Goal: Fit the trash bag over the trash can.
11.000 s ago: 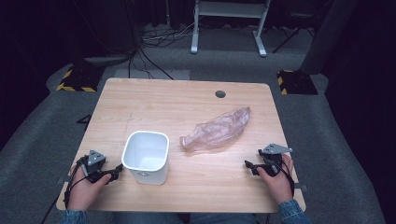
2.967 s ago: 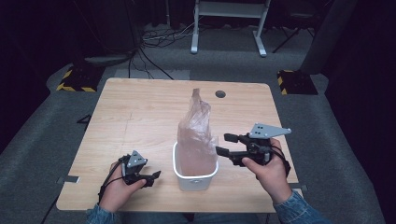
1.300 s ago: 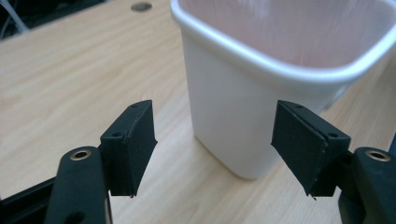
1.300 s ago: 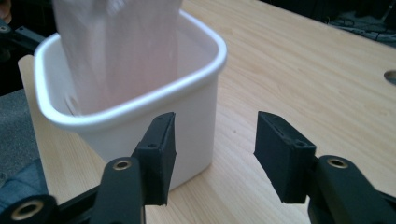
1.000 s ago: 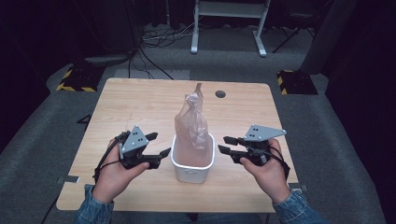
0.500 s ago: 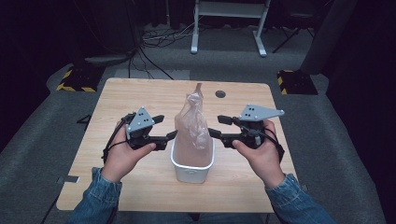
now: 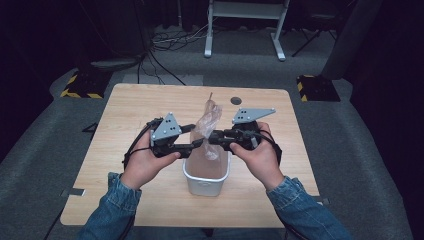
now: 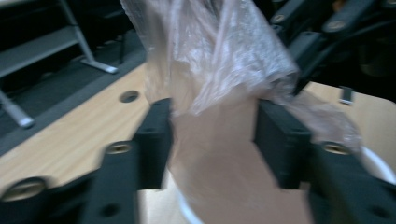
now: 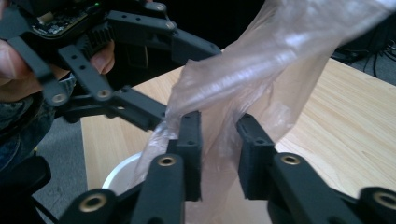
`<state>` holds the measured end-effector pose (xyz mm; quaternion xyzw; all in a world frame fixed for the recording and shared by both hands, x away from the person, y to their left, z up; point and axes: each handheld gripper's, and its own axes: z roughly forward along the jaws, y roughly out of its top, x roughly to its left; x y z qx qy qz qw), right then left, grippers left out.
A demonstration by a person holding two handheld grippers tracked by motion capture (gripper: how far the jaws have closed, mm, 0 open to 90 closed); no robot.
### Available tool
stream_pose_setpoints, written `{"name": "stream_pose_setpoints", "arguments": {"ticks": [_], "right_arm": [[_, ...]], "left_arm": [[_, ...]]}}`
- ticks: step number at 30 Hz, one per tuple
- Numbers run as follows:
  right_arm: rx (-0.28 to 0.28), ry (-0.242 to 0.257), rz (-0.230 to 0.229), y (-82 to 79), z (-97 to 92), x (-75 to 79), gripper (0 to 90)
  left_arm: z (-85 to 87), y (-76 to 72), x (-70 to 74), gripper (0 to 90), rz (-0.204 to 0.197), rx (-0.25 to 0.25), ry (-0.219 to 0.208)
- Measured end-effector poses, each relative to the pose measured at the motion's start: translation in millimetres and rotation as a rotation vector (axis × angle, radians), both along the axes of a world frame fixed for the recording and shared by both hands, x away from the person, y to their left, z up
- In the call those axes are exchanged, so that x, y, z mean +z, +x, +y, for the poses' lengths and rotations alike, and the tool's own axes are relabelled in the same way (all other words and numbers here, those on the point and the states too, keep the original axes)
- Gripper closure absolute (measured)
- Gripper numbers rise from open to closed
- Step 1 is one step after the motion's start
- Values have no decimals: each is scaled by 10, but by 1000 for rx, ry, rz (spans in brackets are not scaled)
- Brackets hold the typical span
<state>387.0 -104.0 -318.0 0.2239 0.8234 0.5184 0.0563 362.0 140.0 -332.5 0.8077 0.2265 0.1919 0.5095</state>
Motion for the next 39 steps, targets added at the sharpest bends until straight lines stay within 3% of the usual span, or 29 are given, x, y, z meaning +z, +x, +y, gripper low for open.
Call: {"name": "stream_pose_setpoints", "arguments": {"ticks": [3, 5, 8, 17, 23, 28, 29, 32, 34, 36, 39], "right_arm": [[15, 9, -18, -38, 3, 11, 826], [13, 10, -30, -61, -24, 29, 855], [0, 13, -48, -100, -124, 58, 861], [-42, 18, -68, -176, -366, 35, 857], [-67, 43, -66, -168, -463, 24, 863], [-90, 55, -64, -141, -487, 15, 845], [-100, 58, -58, -116, -448, -2, 804], [-138, 35, -72, -54, -324, -88, 605], [-147, 27, -76, -41, -303, -107, 586], [-180, 36, -123, -59, -289, -104, 490], [-217, 61, -200, -164, -363, -3, 468]], "left_arm": [[10, -47, -6, 745, -5, -30, 13], [55, -82, 3, 850, -2, -29, 5], [116, -121, 8, 898, -2, -22, 5], [351, -284, -67, 900, -2, 1, -8], [458, -299, -116, 898, 6, 18, -36], [454, -338, -151, 881, 11, -19, -44], [413, -377, -168, 877, 10, -47, -33], [371, -399, -187, 861, 10, -63, -23], [346, -404, -207, 855, 13, -65, -19], [346, -388, -239, 851, 20, -53, -26], [362, -365, -251, 848, 22, -40, -33]]}}
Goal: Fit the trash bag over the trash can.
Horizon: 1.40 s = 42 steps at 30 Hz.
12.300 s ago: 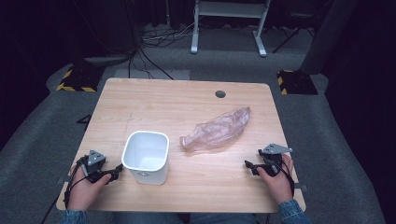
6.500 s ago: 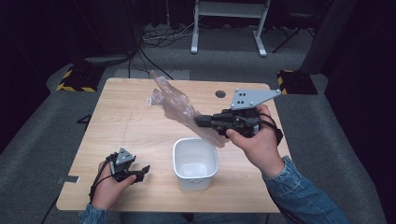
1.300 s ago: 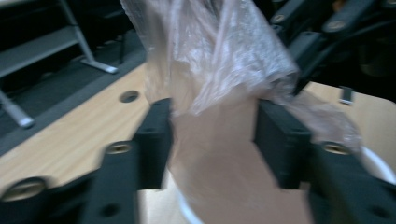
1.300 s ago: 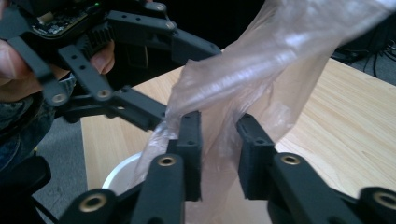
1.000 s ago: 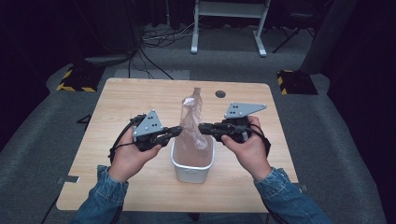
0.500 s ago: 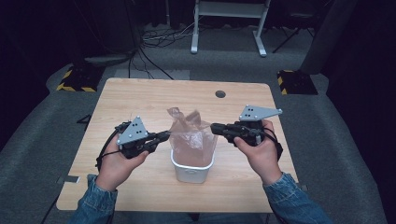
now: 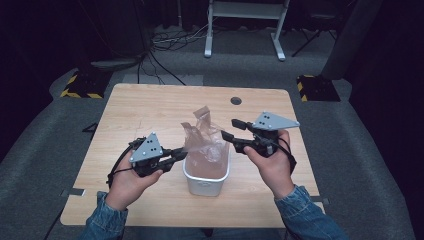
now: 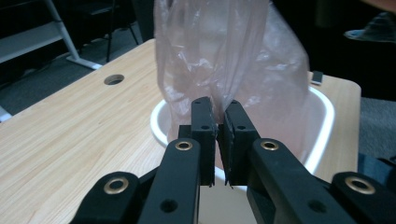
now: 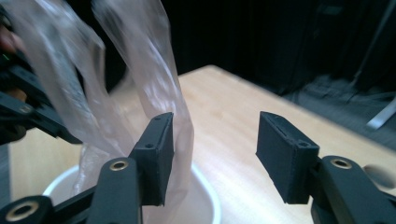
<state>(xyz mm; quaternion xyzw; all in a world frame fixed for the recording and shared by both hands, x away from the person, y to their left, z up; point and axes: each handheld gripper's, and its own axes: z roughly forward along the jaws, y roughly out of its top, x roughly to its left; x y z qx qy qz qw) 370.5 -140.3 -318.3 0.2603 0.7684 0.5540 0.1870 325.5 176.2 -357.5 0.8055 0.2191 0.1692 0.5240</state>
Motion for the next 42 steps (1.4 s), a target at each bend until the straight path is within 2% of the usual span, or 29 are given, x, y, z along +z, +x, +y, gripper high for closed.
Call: {"name": "stream_pose_setpoints", "arguments": {"ticks": [1, 2, 4, 6, 7, 8, 9, 11, 13, 14, 15, 16, 17, 18, 19, 21, 22, 23, 24, 27, 29, 30, 31, 33, 34, 38, 39, 40, 42], "right_arm": [[0, 0, 0, 0, 0, 0, 468], [3, 6, -57, -86, -37, 75, 541], [61, -18, -74, -192, -25, 143, 642], [126, -36, -52, -280, 33, 167, 614], [126, -36, -52, -280, 33, 167, 614], [163, -77, -11, -327, 113, 135, 526], [163, -77, -11, -327, 113, 135, 526], [188, -103, 53, -331, 204, 28, 478], [194, -106, 68, -324, 220, 3, 485], [235, -119, 105, -311, 268, -54, 637], [235, -119, 105, -311, 268, -54, 637], [278, -125, 119, -333, 324, -78, 743], [278, -125, 119, -333, 324, -78, 743], [313, -136, 115, -379, 374, -72, 826], [325, -141, 105, -408, 399, -64, 853], [339, -144, 93, -442, 426, -54, 862], [361, -146, 86, -488, 457, -48, 872], [361, -146, 86, -488, 457, -48, 872], [367, -147, 84, -507, 466, -50, 873], [372, -142, 85, -546, 469, -59, 844], [373, -129, 91, -550, 469, -79, 791], [369, -121, 93, -546, 476, -89, 738], [365, -110, 95, -538, 485, -101, 703], [358, -111, 96, -518, 494, -125, 746], [353, -115, 91, -510, 493, -132, 758], [292, -115, 62, -483, 431, -119, 814], [292, -115, 62, -483, 431, -119, 814], [262, -106, 65, -457, 375, -112, 818], [248, -102, 67, -443, 350, -114, 818]], "left_arm": [[4, 10, -4, 848, 0, 7, -7], [7, 19, 2, 849, 3, 13, -25], [14, 22, 24, 850, -14, 19, -29], [16, 17, 47, 850, -20, 25, -37], [16, 17, 47, 849, -20, 25, -37], [23, 17, 74, 850, -26, 34, -44], [23, 17, 74, 852, -26, 34, -44], [23, 25, 84, 854, -29, 39, -44], [14, 31, 84, 855, -30, 43, -45], [-3, 34, 80, 852, -25, 35, -45], [-3, 34, 80, 848, -25, 35, -45], [-10, 31, 79, 844, -26, 35, -47], [-10, 31, 79, 838, -26, 35, -47], [-5, 28, 74, 828, -21, 40, -59], [14, 31, 71, 812, -22, 49, -65], [38, 39, 66, 733, -29, 62, -70], [96, 58, 47, 696, -19, 97, -95], [96, 58, 47, 651, -19, 97, -95], [127, 72, 41, 651, -25, 117, -97], [217, 118, -20, 595, 6, 146, -94], [194, 133, -55, 530, 25, 123, -69], [166, 130, -70, 517, 15, 109, -65], [119, 104, -76, 517, 27, 77, -66], [51, 58, -70, 542, 32, 39, -70], [29, 33, -55, 557, 30, 24, -57], [33, -56, -2, 528, 13, 57, -60], [58, -90, 23, 528, 16, 72, -71], [112, -156, 72, 518, 14, 88, -84], [126, -192, 97, 522, -1, 93, -78]]}}
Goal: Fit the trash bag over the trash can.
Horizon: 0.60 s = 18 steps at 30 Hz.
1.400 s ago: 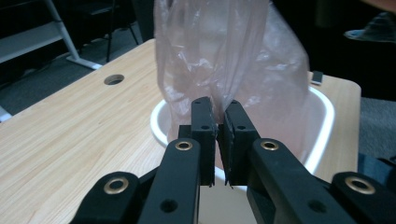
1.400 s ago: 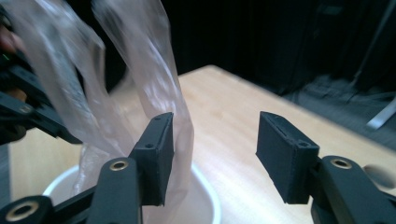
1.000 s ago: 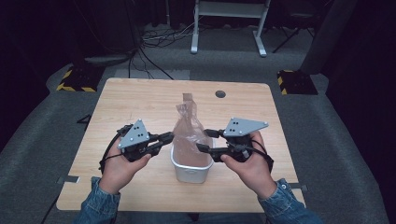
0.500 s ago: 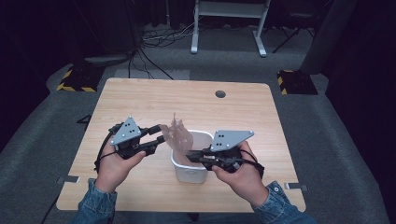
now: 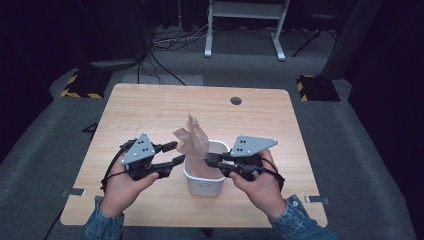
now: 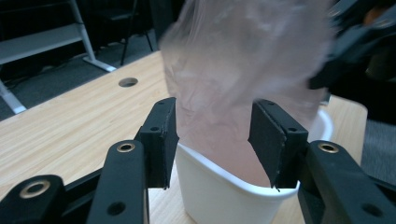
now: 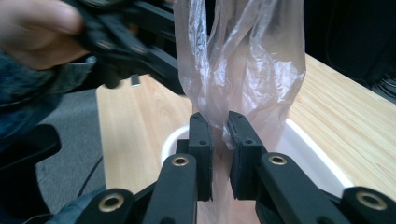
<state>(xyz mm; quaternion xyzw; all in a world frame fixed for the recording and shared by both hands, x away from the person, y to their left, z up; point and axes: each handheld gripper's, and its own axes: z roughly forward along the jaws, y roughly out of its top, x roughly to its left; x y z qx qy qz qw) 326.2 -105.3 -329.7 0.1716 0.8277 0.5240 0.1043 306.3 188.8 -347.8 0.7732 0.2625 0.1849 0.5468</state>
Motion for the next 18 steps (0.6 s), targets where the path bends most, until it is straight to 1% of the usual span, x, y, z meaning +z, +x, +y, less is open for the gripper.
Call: {"name": "stream_pose_setpoints", "arguments": {"ticks": [1, 2, 3, 6, 8, 9, 10, 11, 13, 14, 15, 16, 17, 18], "right_arm": [[-27, 7, 6, 19, -33, -10, 805], [-27, 7, 6, 19, -33, -10, 805], [-33, 9, 10, 27, -37, -18, 793], [-26, 16, 31, 27, 0, -45, 748], [-12, 13, 30, 19, 42, -54, 720], [0, 5, 27, 12, 66, -54, 713], [10, -2, 22, 8, 83, -53, 707], [17, -8, 19, 3, 97, -51, 700], [26, -24, 6, -3, 113, -49, 696], [49, -32, 2, -6, 128, -55, 685], [64, -37, -3, -8, 139, -62, 671], [64, -37, -3, -8, 139, -62, 671], [76, -62, -23, -20, 158, -81, 640], [76, -62, -23, -20, 158, -81, 640]], "left_arm": [[-28, -80, 41, 535, -3, -18, 5], [-28, -80, 41, 540, -3, -18, 5], [-69, -114, 56, 540, -2, -38, 4], [-223, -181, 92, 535, -14, -86, 22], [-331, -193, 104, 522, -7, -128, 11], [-368, -190, 105, 513, -4, -136, 4], [-390, -181, 109, 500, -11, -134, 8], [-406, -171, 110, 486, -9, -135, 7], [-419, -146, 108, 481, -1, -136, 1], [-426, -141, 104, 481, 8, -137, -8], [-427, -119, 98, 482, 15, -137, -8], [-427, -119, 98, 479, 15, -137, -8], [-425, -108, 92, 480, 47, -156, -33], [-425, -108, 92, 483, 47, -156, -33]]}}
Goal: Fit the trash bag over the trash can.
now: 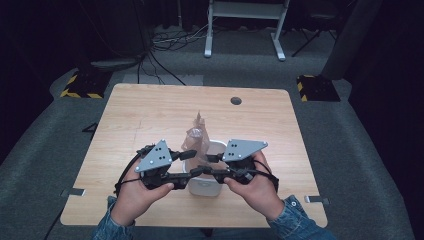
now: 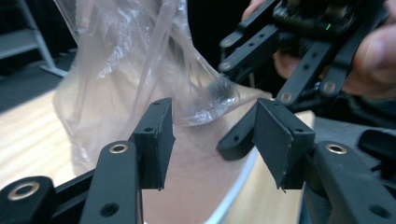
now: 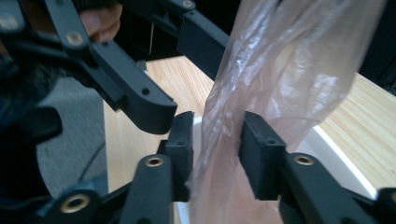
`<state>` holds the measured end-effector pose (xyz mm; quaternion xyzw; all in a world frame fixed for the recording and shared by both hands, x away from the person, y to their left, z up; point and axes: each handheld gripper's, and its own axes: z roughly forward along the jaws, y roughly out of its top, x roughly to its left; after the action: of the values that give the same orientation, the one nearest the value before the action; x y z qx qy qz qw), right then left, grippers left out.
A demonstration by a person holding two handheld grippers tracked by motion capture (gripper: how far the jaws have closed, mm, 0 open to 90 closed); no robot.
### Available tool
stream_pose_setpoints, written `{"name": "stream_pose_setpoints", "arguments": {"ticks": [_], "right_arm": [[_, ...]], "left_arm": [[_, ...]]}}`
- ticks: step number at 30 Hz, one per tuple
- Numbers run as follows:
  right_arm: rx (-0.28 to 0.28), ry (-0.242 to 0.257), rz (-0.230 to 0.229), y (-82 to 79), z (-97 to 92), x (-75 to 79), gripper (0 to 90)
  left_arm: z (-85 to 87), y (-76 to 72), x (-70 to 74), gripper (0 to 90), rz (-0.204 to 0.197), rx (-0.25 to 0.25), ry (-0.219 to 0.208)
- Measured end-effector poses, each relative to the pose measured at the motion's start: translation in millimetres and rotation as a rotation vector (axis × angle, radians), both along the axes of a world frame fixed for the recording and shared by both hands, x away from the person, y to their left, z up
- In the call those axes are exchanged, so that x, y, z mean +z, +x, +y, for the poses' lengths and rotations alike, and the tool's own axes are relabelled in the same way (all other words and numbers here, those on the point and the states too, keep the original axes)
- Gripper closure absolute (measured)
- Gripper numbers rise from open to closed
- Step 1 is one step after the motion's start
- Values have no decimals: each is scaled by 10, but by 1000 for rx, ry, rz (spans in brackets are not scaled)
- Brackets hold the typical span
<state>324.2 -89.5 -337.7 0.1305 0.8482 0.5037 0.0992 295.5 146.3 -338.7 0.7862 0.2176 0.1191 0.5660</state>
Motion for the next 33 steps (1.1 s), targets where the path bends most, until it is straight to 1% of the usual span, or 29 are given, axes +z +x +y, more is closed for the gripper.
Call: {"name": "stream_pose_setpoints", "arguments": {"ticks": [1, 2, 3, 4, 5, 6, 7, 8, 9, 10, 11, 12, 13, 14, 15, 18, 20, 21, 22, 23, 24, 25, 26, 27, 29, 30, 31, 32, 33], "right_arm": [[8, -15, -8, -1, 9, -10, 612], [19, -28, -14, 2, 14, -20, 556], [61, -20, 1, -2, 26, -35, 493], [73, -30, 0, -9, 32, -37, 465], [80, -33, -4, -19, 33, -35, 454], [80, -33, -4, -19, 33, -35, 454], [91, -21, -1, -32, 32, -23, 432], [99, -12, 5, -37, 29, -12, 430], [103, -5, 7, -42, 25, -1, 426], [103, -5, 7, -42, 25, -1, 426], [110, 5, 10, -57, 15, 23, 423], [110, 5, 10, -57, 15, 23, 423], [122, 9, 4, -69, 9, 37, 408], [126, 14, 10, -76, 11, 40, 392], [132, 20, 16, -78, 14, 39, 388], [144, 27, 22, -79, 30, 36, 381], [146, 34, 17, -82, 41, 42, 371], [145, 37, 18, -83, 35, 45, 369], [140, 40, 15, -79, 23, 48, 363], [136, 41, 17, -72, 3, 54, 376], [139, 51, 27, -63, -22, 59, 380], [133, 63, 35, -51, -51, 64, 380], [126, 71, 38, -38, -88, 74, 380], [115, 82, 39, -23, -130, 87, 380], [89, 118, 53, 13, -230, 124, 390], [89, 118, 53, 13, -230, 124, 390], [53, 145, 61, 54, -327, 164, 405], [53, 145, 61, 54, -327, 164, 405], [11, 154, 62, 90, -387, 191, 453]], "left_arm": [[5, 1, -1, 483, 6, -3, -11], [13, 3, -3, 519, -1, -2, -10], [42, 14, -3, 577, -9, 13, -1], [42, 14, -3, 624, -9, 13, -1], [63, 23, -6, 695, 8, 8, -13], [63, 23, -6, 721, 8, 8, -13], [72, 36, -11, 766, 6, 18, 1], [72, 36, -11, 802, 6, 18, 1], [67, 52, -25, 813, -2, 39, 20], [67, 52, -25, 815, -2, 39, 20], [67, 62, -30, 811, -14, 46, 35], [55, 63, -40, 811, -16, 43, 45], [21, 55, -59, 735, -27, 42, 71], [1, 48, -68, 658, -25, 37, 65], [-9, 46, -68, 642, -29, 29, 68], [-22, 40, -63, 781, -32, 18, 76], [-17, 33, -52, 829, -26, 14, 76], [5, 27, -46, 849, -24, 22, 84], [21, 27, -48, 886, -22, 27, 79], [41, 30, -52, 900, -24, 37, 72], [41, 30, -52, 900, -24, 37, 72], [82, 37, -65, 900, -21, 47, 56], [82, 37, -65, 900, -21, 47, 56], [128, 35, -73, 900, -23, 51, 42], [166, 23, -78, 900, -17, 50, 30], [166, 23, -78, 900, -17, 50, 30], [194, 12, -83, 900, -7, 49, 17], [194, 12, -83, 900, -7, 49, 17], [214, 8, -86, 900, -2, 42, -4]]}}
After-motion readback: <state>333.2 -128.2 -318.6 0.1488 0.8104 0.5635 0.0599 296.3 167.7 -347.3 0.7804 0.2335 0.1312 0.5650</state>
